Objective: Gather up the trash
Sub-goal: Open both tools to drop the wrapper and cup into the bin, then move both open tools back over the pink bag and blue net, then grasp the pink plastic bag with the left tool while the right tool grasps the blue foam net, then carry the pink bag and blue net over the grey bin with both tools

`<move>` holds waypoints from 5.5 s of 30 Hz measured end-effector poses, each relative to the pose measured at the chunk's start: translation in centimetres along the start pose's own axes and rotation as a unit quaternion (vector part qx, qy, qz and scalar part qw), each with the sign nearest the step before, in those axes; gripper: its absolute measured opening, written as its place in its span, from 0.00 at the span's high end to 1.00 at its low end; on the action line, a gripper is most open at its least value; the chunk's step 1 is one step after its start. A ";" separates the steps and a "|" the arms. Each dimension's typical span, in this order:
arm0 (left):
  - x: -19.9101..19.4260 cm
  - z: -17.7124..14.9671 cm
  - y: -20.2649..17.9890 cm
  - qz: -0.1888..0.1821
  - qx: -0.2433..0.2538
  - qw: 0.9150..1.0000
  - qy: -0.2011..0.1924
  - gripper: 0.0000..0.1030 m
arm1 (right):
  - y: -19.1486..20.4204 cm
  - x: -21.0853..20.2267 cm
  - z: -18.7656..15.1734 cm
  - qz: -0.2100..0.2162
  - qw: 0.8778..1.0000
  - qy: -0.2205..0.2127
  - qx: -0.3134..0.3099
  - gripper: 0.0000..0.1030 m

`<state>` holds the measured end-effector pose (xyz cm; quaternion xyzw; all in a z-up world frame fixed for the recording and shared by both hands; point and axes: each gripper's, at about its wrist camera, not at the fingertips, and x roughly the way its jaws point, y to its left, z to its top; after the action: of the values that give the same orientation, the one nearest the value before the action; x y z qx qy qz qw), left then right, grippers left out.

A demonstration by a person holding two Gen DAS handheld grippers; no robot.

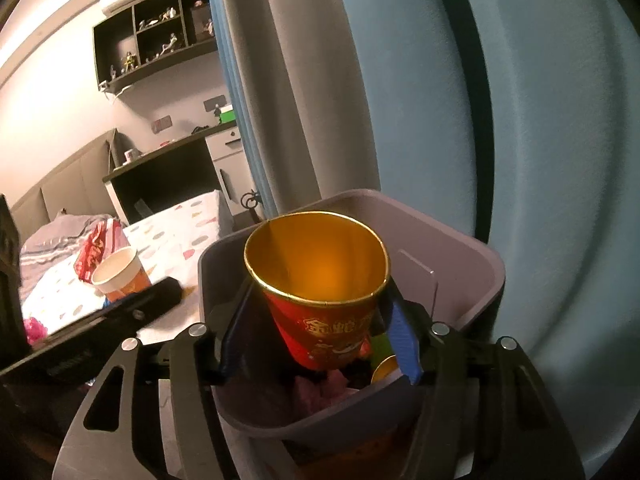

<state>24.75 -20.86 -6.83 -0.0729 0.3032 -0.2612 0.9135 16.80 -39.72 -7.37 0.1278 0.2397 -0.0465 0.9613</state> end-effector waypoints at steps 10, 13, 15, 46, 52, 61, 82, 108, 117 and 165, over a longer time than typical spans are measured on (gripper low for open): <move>-3.3 -1.0 0.9 0.060 0.006 0.998 -0.011 0.21 | 0.2 -0.9 0.0 -0.001 1.000 0.004 0.002 0.36; -4.0 -0.8 1.5 0.073 0.002 0.997 -0.014 0.21 | 0.9 -1.9 -0.1 -0.002 1.000 -0.003 -0.006 0.36; -4.7 -1.0 1.7 0.084 0.002 0.996 -0.015 0.21 | 1.6 -2.8 -0.3 -0.002 1.000 -0.008 -0.016 0.36; -22.1 -4.7 16.9 0.285 -0.095 0.951 -0.075 0.21 | 16.7 -6.9 -3.4 0.112 0.989 -0.004 -0.095 0.36; -23.0 -4.9 19.3 0.304 -0.110 0.944 -0.073 0.21 | 18.2 -6.1 -3.8 0.118 0.988 0.004 -0.100 0.36; -22.8 -5.0 22.3 0.320 -0.117 0.938 -0.057 0.21 | 19.7 -4.5 -4.1 0.126 0.986 0.017 -0.104 0.36; -16.3 -2.2 28.8 0.288 -0.157 0.945 0.011 0.34 | 23.3 -0.6 -4.7 0.126 0.981 0.051 -0.137 0.36; -19.4 -1.7 27.1 0.277 -0.122 0.951 -0.067 0.70 | 25.4 8.2 -6.2 0.069 0.963 0.205 -0.159 0.40; -19.5 -1.7 26.4 0.277 -0.112 0.952 -0.067 0.69 | 25.5 7.8 -6.3 0.092 0.960 0.210 -0.162 0.82; -18.7 -0.9 1.9 0.135 0.053 0.985 -0.097 0.69 | 10.5 -10.2 -1.6 0.085 0.991 -0.014 -0.102 0.90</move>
<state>12.32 -9.51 1.50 -0.0077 0.2064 -0.1426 0.9680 8.70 -28.89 -1.56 0.0482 0.2175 0.0580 0.9731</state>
